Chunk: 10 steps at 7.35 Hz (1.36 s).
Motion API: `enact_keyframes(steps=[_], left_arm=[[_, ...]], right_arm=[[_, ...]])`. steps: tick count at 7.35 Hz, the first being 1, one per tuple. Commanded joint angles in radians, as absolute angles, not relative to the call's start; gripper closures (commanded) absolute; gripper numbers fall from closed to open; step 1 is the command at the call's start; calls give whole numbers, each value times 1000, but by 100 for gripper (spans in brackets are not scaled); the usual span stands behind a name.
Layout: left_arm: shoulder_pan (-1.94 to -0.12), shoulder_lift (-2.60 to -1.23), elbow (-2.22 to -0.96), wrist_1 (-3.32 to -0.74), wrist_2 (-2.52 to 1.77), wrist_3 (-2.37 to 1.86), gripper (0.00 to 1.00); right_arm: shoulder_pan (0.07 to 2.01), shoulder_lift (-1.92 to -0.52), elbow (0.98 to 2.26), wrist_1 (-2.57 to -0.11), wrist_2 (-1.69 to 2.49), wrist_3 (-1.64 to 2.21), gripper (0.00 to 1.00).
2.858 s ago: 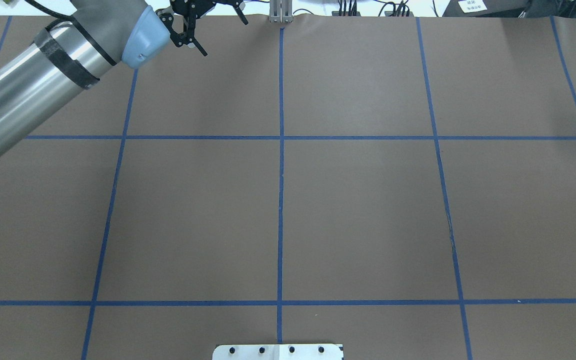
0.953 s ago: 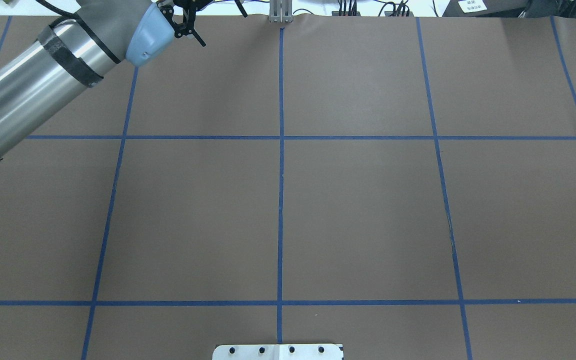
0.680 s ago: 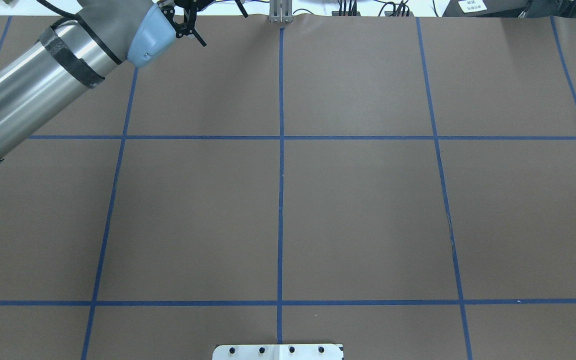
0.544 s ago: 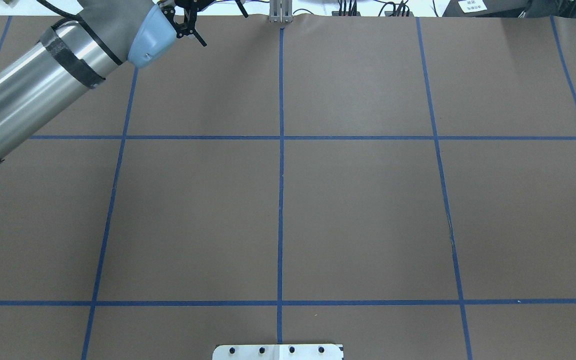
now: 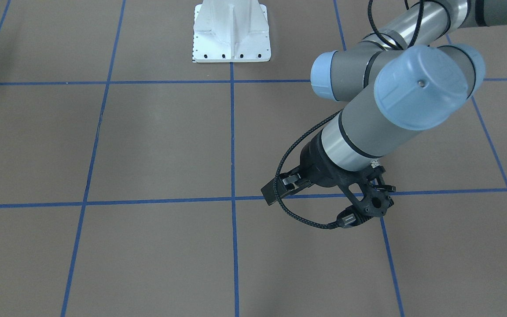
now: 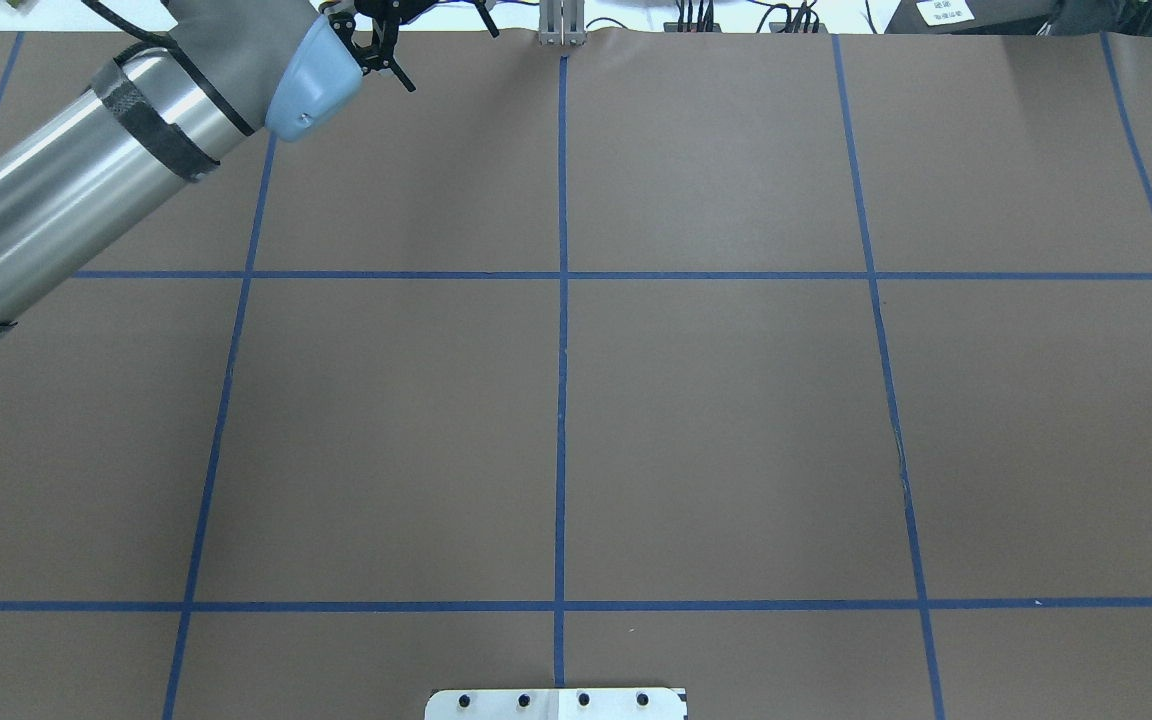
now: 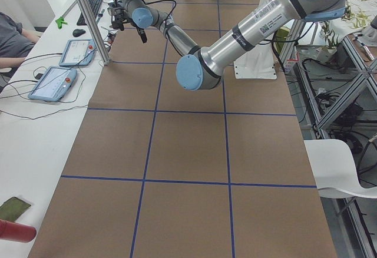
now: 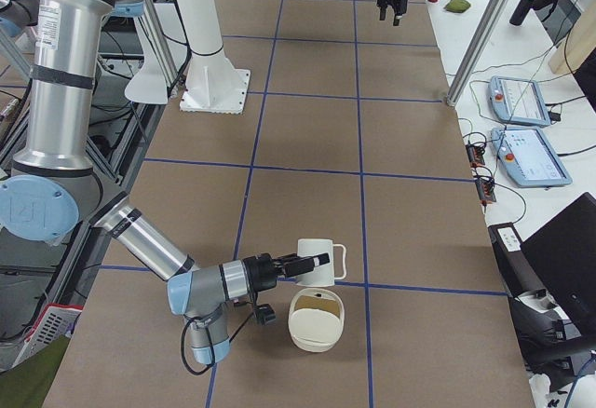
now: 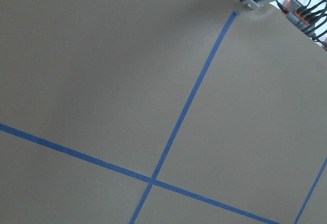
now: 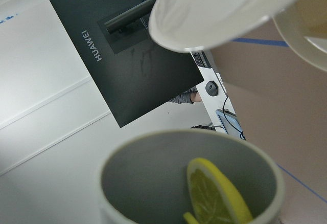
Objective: Left arm hands cup to right arm to dump lemon
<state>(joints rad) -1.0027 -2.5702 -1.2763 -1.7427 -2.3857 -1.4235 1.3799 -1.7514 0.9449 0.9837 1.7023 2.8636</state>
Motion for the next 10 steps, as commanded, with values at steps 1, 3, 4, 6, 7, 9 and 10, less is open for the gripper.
enact_keyframes(steps=[1, 3, 4, 6, 7, 9, 10], left_arm=[[-1006, -2586, -1278, -1741, -2361, -1410, 0], [-1005, -2595, -1282, -1730, -2338, -1407, 0], [-1005, -2597, -1282, -1726, -2338, -1399, 0], [-1005, -2597, -1282, -1726, -2338, -1396, 0], [-1005, -2597, -1282, -1724, -2336, -1396, 0], [-1003, -2597, -1282, -1724, -2324, -1396, 0], [-1003, -2597, -1282, -1724, -2322, -1394, 0]], right_arm=[[1399, -1750, 945, 992, 1686, 2989, 66], [1417, -1750, 945, 992, 1681, 3033, 66], [1425, -1750, 945, 992, 1680, 3057, 66], [1457, -1758, 945, 992, 1680, 3129, 66], [1465, -1755, 943, 992, 1680, 3145, 66], [1474, -1753, 945, 994, 1680, 3216, 66], [1474, -1752, 945, 994, 1680, 3218, 66]])
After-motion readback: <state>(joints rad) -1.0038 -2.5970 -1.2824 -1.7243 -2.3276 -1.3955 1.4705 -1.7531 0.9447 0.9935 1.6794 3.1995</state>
